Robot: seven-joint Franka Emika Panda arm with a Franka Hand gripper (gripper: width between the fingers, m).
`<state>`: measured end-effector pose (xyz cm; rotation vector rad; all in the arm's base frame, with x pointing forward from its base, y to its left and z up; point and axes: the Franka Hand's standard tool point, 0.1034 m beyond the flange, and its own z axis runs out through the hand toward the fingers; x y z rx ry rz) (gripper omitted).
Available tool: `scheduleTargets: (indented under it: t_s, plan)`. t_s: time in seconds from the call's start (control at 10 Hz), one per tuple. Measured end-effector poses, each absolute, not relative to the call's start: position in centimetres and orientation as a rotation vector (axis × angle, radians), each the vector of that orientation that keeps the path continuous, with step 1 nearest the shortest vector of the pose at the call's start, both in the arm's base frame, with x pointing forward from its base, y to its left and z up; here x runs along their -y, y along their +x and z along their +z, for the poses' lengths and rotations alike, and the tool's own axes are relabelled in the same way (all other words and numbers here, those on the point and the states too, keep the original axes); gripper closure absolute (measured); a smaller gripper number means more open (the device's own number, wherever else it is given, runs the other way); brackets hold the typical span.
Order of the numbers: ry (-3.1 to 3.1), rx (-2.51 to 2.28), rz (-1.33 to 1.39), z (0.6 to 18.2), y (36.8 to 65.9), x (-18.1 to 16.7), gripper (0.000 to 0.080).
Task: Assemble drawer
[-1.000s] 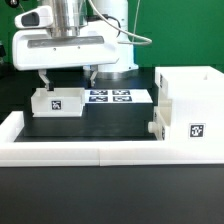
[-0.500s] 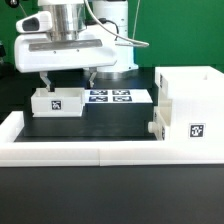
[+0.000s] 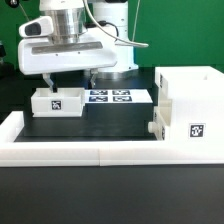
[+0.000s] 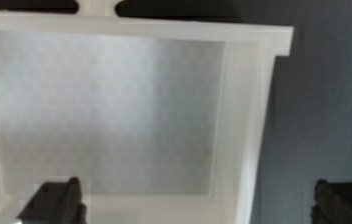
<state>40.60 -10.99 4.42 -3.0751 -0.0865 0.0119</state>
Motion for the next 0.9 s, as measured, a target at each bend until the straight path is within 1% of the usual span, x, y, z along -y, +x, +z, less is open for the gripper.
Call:
scheduleTargets:
  t_s: [0.2, 0.3, 0.5, 0.7, 0.9]
  plan:
    - [-3.075, 0.087, 0.011, 4.4, 40.6, 10.9, 0.0150]
    - [-3.084, 0.075, -0.006, 4.0, 40.5, 10.4, 0.0150]
    - [-3.100, 0.103, -0.027, 2.4, 39.3, 9.3, 0.0150]
    - [-3.112, 0.106, -0.051, 1.2, 38.9, 9.4, 0.0150]
    - [-3.117, 0.105, -0.060, 0.6, 38.7, 9.5, 0.0150]
